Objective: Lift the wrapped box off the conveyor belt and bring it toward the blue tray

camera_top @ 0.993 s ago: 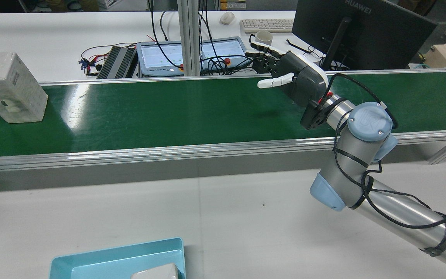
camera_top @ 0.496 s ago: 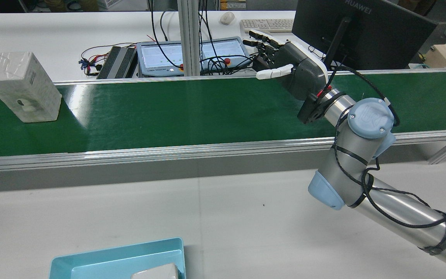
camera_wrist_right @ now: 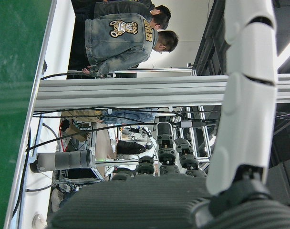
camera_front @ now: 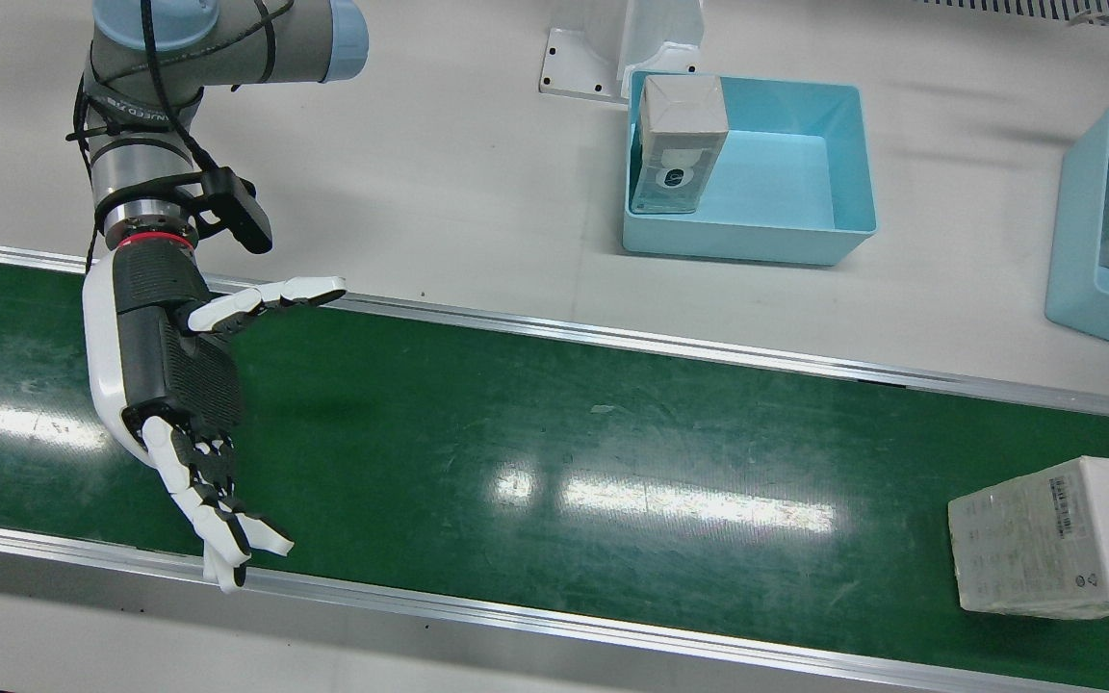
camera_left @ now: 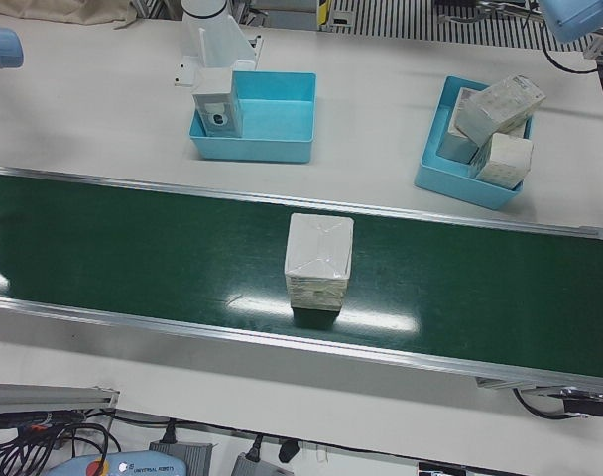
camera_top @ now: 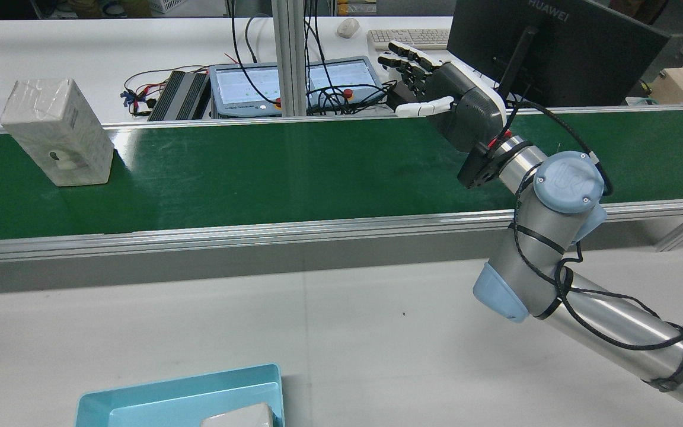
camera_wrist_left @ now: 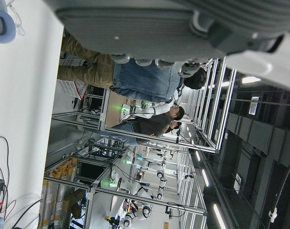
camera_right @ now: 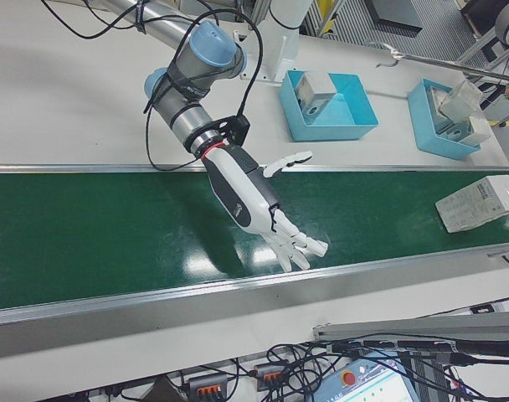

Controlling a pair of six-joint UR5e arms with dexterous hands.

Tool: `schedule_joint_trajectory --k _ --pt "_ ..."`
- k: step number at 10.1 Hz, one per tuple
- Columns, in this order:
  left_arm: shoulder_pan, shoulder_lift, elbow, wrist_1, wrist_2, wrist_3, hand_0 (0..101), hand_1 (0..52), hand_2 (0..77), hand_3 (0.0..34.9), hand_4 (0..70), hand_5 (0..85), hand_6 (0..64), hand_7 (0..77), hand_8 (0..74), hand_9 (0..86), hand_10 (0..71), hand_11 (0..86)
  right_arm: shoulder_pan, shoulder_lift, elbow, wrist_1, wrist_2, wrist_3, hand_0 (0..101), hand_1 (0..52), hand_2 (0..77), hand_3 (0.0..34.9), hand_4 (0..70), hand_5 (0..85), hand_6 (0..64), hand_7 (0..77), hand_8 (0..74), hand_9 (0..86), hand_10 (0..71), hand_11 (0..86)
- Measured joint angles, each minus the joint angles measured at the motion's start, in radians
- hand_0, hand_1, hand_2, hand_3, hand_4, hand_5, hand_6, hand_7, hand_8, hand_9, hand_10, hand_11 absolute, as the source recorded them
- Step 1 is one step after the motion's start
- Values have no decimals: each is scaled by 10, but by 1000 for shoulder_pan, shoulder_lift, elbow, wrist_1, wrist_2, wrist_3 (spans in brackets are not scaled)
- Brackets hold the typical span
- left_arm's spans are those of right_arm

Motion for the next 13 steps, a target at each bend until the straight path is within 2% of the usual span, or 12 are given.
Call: schedule_joint_trajectory --k 1,4,8,13 --pt "0 0 0 0 0 0 0 0 5 0 5 11 5 5 5 5 0 0 -2 0 -3 0 0 -2 464 120 125 0 49 98 55 175 33 65 0 11" --pt "0 0 0 0 0 0 0 0 11 0 5 11 5 5 5 0 0 5 -7 5 -5 -1 2 -4 462 125 120 0 76 98 65 175 33 65 0 11" --pt "0 0 0 0 0 0 0 0 5 0 5 11 0 5 5 0 5 5 -22 10 -17 -1 23 -12 462 125 120 0 76 98 65 185 33 65 0 11" --pt "0 0 0 0 0 0 0 0 11 0 0 11 5 5 5 0 0 0 -26 12 -17 -2 27 -11 463 125 114 0 76 98 65 175 33 65 0 11"
